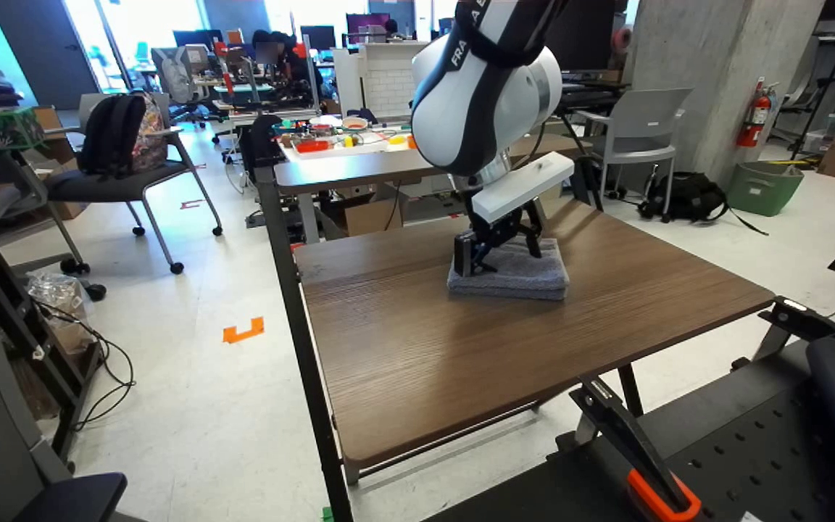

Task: Slide the towel to the left on the desk

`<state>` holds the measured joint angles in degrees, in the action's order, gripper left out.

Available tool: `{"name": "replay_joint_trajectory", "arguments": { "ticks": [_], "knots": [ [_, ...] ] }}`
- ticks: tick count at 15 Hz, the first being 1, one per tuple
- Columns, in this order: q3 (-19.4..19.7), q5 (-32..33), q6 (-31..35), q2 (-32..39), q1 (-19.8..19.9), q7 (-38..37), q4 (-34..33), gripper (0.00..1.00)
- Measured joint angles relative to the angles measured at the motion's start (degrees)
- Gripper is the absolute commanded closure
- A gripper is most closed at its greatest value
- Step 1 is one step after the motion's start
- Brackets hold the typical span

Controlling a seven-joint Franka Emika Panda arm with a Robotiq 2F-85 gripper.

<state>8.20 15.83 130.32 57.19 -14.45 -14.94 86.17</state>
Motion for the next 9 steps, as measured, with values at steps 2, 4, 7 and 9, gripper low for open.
{"name": "replay_joint_trajectory", "arguments": {
  "ticks": [2,4,7,9],
  "knots": [
    [0.0,1.0,0.0,0.0,-1.6,0.0,0.2,0.0],
    [-0.1,1.7,0.0,0.0,-3.0,0.0,0.3,0.0],
    [-0.1,2.4,0.0,0.0,-4.5,0.0,0.4,0.0],
    [-0.2,3.0,0.0,0.0,-5.4,0.0,0.5,0.0]
  ]
}}
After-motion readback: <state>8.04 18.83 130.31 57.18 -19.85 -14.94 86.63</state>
